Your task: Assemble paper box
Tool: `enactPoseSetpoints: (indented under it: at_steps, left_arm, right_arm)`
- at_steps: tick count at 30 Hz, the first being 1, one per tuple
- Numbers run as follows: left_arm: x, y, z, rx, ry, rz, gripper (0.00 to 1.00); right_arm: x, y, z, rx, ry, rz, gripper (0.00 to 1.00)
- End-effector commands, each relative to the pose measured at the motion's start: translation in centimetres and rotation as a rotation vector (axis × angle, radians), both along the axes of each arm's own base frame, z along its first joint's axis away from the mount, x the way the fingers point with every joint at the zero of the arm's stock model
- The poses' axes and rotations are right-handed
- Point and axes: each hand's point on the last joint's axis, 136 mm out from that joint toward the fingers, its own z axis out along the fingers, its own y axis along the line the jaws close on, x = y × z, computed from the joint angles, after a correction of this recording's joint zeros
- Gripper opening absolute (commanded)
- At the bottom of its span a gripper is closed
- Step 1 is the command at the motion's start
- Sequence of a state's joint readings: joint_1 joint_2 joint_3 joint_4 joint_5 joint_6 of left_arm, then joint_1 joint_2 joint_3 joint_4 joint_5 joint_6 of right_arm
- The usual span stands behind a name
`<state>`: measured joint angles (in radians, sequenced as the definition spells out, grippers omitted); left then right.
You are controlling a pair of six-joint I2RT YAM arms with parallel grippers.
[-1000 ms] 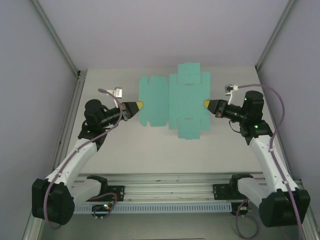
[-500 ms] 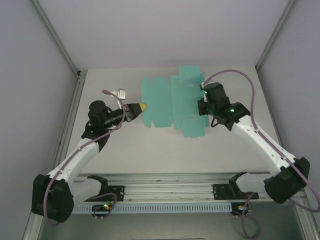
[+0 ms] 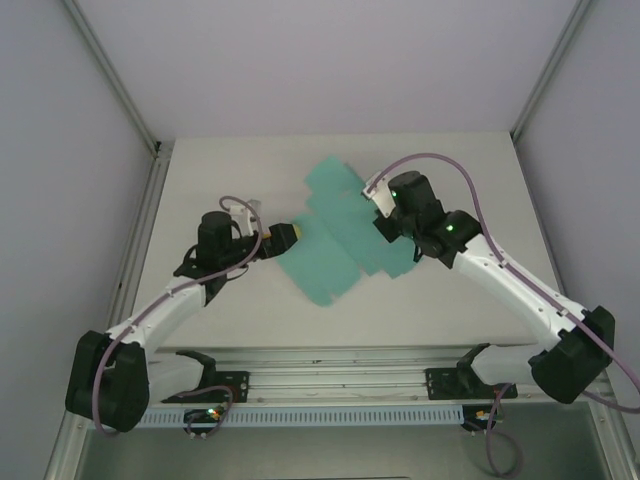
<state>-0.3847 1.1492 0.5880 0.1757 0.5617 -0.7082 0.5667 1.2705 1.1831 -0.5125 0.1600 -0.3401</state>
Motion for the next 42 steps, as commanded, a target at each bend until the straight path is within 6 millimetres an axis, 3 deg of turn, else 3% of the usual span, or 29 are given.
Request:
enactPoseSetpoints:
  at_steps: [1,4,10,15,19,25,29,39,42]
  left_arm:
    - [-1.1,2.9,-3.2,0.199,0.019,0.047,1.0]
    - [-1.9,4.2,-3.1,0.299,-0.006,0.049,1.0]
    - [-2.0,1.6,-0.8,0.245,-0.222,-0.142,1.0]
    - [-0.5,-0.4,0.4,0.044,-0.288,-0.249,1.0]
    - [-0.6,-1.6,1.6,-0.084,-0.336,-0.352,0.93]
    - [-1.6,-3.5,0.9,-0.066,-0.349,-0.438,0.81]
    - [-0.6,-3.4,0.9,-0.041,-0.367,-0.385,0.61]
    - [1.1,-3.1,-1.6,0.028,-0.277,-0.304,0.19]
    - [1.9,-2.8,-2.5,0.041,-0.23,-0.26,0.15]
  right_arm:
    - [-3.5,2.8,-0.7,-0.028,0.072,0.316,0.0]
    - [-3.8,3.0,-1.5,-0.072,0.096,0.366,0.0]
    - [-2.8,4.1,-1.1,-0.113,0.008,0.462,0.0]
    - [-2.8,5.1,0.3,-0.073,-0.008,0.514,0.0]
    - [-2.2,5.0,0.9,-0.065,-0.019,0.507,0.0]
    - [-1.4,5.1,1.2,-0.021,-0.01,0.489,0.0]
    - [-1.1,5.4,1.2,-0.005,-0.004,0.486,0.0]
    - [-1.1,6.2,1.2,0.007,-0.012,0.508,0.0]
    - [-1.6,6.9,1.2,-0.019,-0.052,0.529,0.0]
